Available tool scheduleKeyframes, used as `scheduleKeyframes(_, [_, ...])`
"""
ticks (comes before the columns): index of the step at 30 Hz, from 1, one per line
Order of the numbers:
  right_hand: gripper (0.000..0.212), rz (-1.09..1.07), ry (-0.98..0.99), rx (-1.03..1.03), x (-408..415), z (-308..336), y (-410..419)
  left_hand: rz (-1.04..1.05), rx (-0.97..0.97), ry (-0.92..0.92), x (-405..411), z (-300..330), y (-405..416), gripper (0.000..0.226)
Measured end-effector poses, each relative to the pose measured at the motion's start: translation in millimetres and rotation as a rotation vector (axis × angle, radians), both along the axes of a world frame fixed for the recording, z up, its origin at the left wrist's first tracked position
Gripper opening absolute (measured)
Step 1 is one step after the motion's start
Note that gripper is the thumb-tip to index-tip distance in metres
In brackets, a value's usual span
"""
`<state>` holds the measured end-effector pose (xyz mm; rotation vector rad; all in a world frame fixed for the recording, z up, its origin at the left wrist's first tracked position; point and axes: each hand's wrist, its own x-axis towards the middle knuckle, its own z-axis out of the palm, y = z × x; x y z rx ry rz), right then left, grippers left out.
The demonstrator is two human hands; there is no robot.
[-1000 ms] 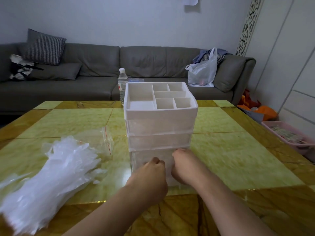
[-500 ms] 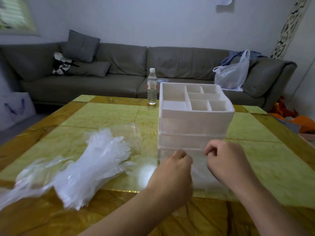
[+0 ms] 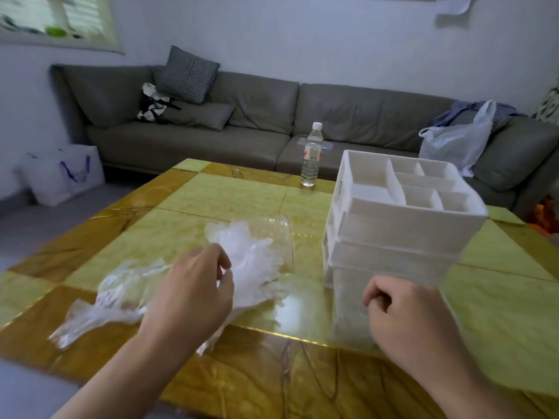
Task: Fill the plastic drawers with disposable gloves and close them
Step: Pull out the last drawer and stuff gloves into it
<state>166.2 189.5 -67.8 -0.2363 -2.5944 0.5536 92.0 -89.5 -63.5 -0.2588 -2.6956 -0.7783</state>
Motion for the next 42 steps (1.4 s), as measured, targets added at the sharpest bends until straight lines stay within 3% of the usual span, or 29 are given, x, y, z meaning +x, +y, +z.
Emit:
scheduleKeyframes(1, [0.023, 0.026, -0.007, 0.005, 0.8, -1.8, -4.4, -0.028, -0.026, -0.04, -1.8, -3.8, -1.1, 0.008])
scheduleKeyframes(5, [0.023, 0.097, -0.047, 0.033, 1.3, -9.6, -20.3, -0.133, -0.235, -0.243, -6.8, -20.4, 2.7, 0.049])
scheduleKeyframes(9, [0.015, 0.132, -0.102, 0.065, 2.0, -18.7, -33.0, -0.086, -0.329, -0.174, -16.1, -27.9, 10.7, 0.025])
scheduleKeyframes(16, [0.013, 0.12, -0.187, 0.056, 4.7, -15.7, -38.5, -0.071, -0.047, 0.066, -10.6, -16.6, 9.5, 0.01])
scheduleKeyframes(25, [0.017, 0.207, -0.246, -0.092, 4.2, -21.2, -55.1, 0.028, 0.306, 0.126, -5.9, 2.4, -2.2, 0.01])
scheduleKeyframes(29, [0.016, 0.248, -0.273, -0.321, 0.4, -26.4, -71.4, 0.039, 0.393, 0.069, -6.7, 4.3, -3.2, 0.017])
scheduleKeyframes(32, [0.006, 0.304, -0.334, -0.73, -7.5, -26.8, -94.0, -0.012, 0.404, -0.01, -5.2, -0.9, 4.3, 0.02])
scheduleKeyframes(37, [0.033, 0.32, -0.391, -1.13, -32.0, -26.8, -119.8, -0.109, 0.503, -0.192, -3.4, -11.3, 18.7, 0.017])
scheduleKeyframes(42, [0.03, 0.368, -0.417, -1.245, -43.9, -28.6, -122.9, -0.11, 0.711, -0.428, -6.9, -12.6, 17.4, 0.019])
